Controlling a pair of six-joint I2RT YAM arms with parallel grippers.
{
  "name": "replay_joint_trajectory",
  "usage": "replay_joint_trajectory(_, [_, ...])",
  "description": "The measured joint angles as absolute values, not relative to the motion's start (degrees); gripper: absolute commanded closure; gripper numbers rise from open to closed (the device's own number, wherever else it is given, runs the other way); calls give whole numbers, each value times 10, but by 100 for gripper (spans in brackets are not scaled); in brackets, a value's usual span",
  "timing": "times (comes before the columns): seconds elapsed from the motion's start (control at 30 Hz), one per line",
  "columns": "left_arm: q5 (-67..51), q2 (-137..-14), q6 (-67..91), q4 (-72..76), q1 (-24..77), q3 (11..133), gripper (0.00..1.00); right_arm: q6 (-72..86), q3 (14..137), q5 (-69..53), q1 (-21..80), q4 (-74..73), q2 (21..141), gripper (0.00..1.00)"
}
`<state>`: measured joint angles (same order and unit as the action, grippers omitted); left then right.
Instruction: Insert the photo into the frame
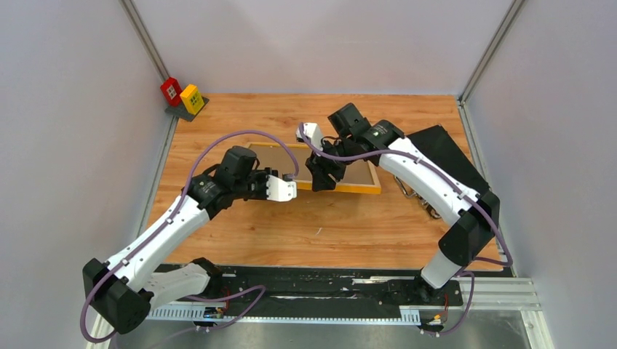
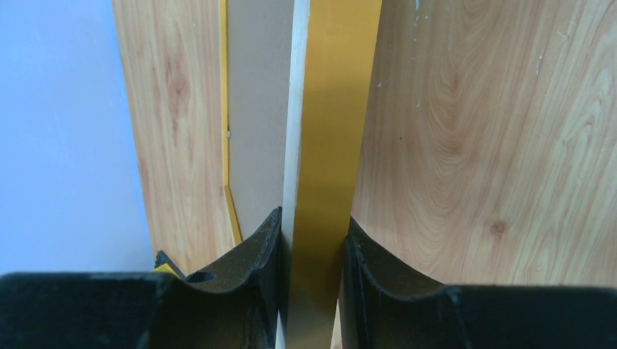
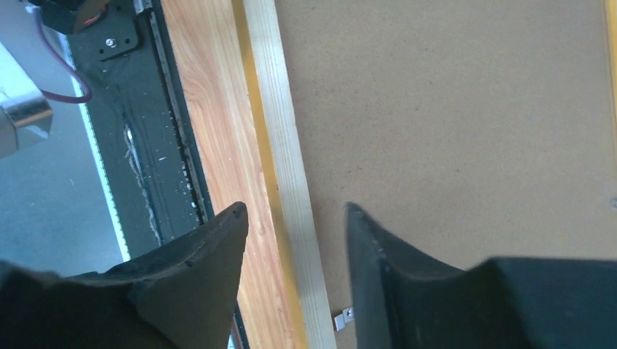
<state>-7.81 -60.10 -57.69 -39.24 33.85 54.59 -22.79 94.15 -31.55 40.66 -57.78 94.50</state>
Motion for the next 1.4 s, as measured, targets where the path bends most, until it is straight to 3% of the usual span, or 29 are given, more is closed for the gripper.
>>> replay_joint_trajectory(0.03, [-78,-604,-574,-397,339,552,99,-226,941,-311,407,-576,941,36])
replay_joint_trajectory(0.13, [-78,-612,-569,-414,339,570,100,-223,941,-291,407,-574,923,26])
replay_joint_trajectory(0.3, [-79,-623,-556,-455,339,614,100,-226,941,-258,407,-566,872,19])
replay_joint_trajectory(0.67, [-114,-651,-517,-582,338,752,100,-275,929,-206,408,-546,764,17])
replay_joint_trajectory(1.4, [-168,-694,-493,-689,338,859,100,-379,892,-60,501,-524,759,24])
